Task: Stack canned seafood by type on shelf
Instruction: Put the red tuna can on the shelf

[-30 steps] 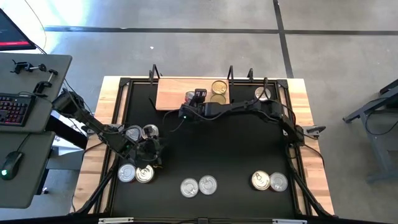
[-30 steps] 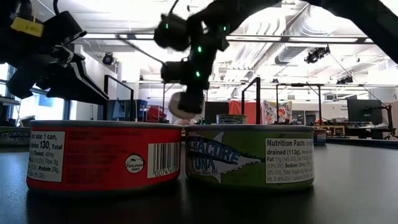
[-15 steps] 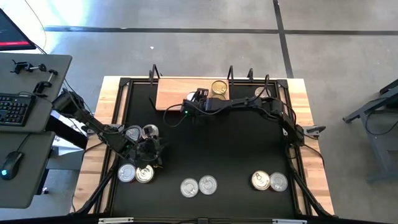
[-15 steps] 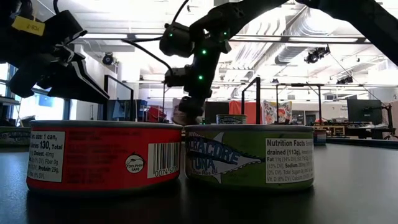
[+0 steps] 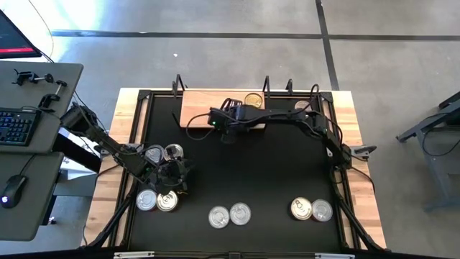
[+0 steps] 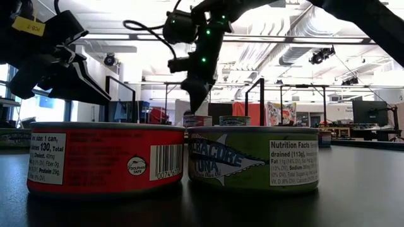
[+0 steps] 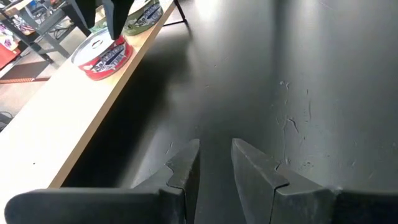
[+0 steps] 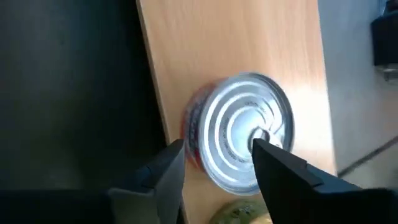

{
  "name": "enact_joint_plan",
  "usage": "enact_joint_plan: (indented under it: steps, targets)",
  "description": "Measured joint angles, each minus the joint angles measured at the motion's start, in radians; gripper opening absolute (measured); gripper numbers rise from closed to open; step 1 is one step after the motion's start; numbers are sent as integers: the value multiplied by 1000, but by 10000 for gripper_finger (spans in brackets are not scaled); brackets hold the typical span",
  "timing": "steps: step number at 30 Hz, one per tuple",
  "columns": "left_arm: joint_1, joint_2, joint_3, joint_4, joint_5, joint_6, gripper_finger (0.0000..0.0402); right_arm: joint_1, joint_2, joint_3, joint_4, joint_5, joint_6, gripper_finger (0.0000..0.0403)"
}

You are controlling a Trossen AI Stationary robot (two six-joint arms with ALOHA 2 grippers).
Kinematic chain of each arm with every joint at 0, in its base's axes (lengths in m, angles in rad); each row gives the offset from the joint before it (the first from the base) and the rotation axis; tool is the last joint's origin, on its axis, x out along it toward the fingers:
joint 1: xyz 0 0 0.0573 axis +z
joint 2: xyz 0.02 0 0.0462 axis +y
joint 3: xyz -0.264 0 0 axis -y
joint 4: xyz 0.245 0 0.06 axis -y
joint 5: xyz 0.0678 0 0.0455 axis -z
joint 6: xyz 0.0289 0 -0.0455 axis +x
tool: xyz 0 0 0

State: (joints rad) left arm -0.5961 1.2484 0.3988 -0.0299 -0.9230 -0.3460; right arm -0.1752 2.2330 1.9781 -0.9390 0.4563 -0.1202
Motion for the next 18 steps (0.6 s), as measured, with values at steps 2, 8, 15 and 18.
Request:
enact_joint_plan:
  steps: [2, 8, 15, 18]
  targets:
    - [0, 0, 0, 0, 0, 0, 85, -11, 0, -2, 6, -5, 31, 169]
    - [0, 0, 0, 0, 7, -1, 85, -60, -4, -44, 31, -49, 102, 142]
    - [0, 0, 0, 0, 9, -1, 85, -121, -4, -60, 110, -92, 129, 92]
    - [0, 0, 0, 0, 9, -1, 85, -136, -2, -61, 132, -95, 144, 75]
